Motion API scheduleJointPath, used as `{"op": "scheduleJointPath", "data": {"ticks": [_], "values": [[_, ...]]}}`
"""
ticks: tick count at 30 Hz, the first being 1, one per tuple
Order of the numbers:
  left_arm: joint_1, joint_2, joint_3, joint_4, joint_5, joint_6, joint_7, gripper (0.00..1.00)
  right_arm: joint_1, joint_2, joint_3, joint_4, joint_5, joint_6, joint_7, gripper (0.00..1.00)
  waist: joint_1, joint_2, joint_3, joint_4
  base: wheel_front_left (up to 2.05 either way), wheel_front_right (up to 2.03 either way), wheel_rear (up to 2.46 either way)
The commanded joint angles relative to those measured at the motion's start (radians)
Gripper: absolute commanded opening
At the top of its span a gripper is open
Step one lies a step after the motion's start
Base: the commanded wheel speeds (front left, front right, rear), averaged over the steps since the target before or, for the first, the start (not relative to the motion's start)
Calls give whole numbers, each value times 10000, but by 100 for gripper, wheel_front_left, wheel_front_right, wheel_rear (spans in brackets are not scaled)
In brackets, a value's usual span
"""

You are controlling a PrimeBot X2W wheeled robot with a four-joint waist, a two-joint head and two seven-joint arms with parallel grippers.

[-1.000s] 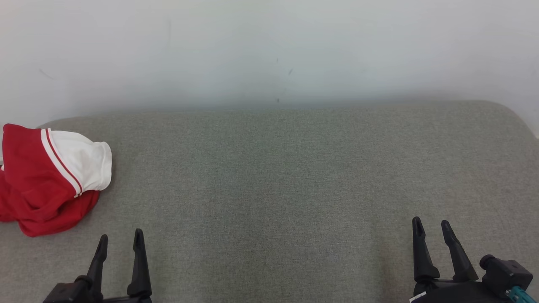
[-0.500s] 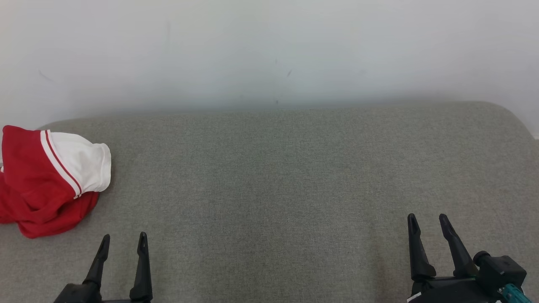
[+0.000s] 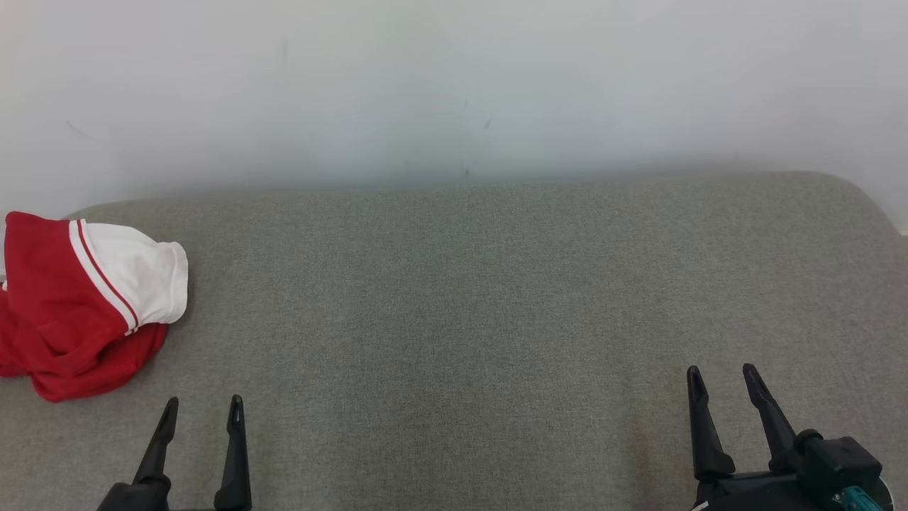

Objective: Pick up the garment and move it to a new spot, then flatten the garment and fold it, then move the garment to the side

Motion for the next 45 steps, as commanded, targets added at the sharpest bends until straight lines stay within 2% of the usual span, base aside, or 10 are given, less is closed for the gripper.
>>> {"op": "scheduleJointPath", "data": {"ticks": [1, 10, 27, 45], "values": [[86, 60, -2, -91, 175, 16, -4, 100, 62, -25, -6, -36, -211, -19, -89, 100, 0, 0, 0, 4, 0, 0, 0], [242, 189, -50, -474, 663, 183, 253, 100, 139, -26, 41, -84, -750, -21, -212, 100, 0, 0, 10, 23, 0, 0, 0], [361, 268, -98, -1187, 463, 442, 1192, 100, 43, -24, -9, -59, -632, -21, -120, 100, 0, 0, 17, 27, 0, 0, 0], [409, 318, -174, -1258, 326, 589, 1248, 100, 56, -24, 3, -24, -529, -21, -81, 100, 0, 0, 25, 108, 0, 0, 0]]}}
